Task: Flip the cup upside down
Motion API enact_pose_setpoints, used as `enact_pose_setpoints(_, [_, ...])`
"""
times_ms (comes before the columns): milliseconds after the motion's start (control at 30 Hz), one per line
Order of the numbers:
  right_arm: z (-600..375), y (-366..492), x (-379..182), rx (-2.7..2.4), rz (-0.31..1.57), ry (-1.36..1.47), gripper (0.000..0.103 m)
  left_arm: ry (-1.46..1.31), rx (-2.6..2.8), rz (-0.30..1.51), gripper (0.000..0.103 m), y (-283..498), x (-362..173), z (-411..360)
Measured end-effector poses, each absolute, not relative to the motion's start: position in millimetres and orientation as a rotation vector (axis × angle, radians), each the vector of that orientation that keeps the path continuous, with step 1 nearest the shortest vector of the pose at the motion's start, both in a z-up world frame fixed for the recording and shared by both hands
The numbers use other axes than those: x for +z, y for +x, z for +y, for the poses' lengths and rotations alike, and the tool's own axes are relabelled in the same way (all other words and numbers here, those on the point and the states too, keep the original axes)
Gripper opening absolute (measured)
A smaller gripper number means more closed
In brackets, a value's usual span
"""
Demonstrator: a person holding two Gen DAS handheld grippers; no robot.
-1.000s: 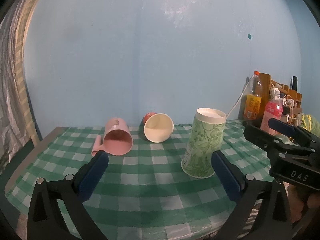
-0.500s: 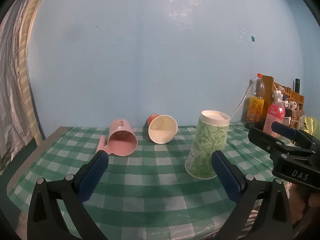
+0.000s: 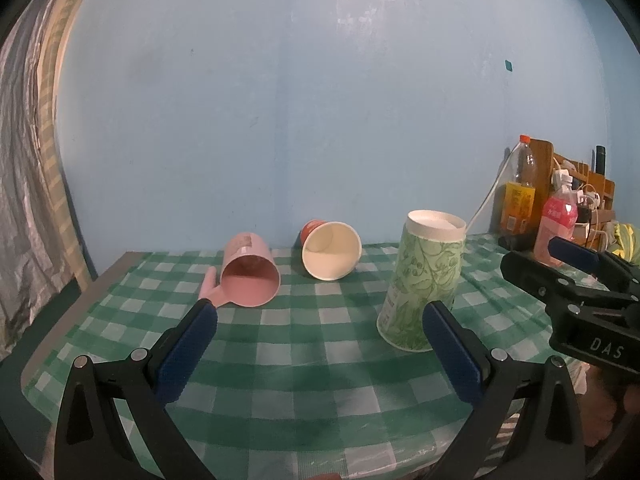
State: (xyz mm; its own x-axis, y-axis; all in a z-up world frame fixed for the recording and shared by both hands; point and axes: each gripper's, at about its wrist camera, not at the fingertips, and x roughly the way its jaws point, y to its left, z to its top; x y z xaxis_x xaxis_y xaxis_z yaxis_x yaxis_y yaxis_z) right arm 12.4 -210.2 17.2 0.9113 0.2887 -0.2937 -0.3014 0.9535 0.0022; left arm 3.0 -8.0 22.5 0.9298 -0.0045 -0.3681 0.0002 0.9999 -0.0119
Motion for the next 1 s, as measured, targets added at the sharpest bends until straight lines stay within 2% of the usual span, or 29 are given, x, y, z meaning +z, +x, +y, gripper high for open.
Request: enact_pose_setpoints(1000, [-207.0,12.1,15.8,0.306,0.310,-0.049,0.086,0.026,-0.003,0.381,0.103,3.8,20.7,-11.3])
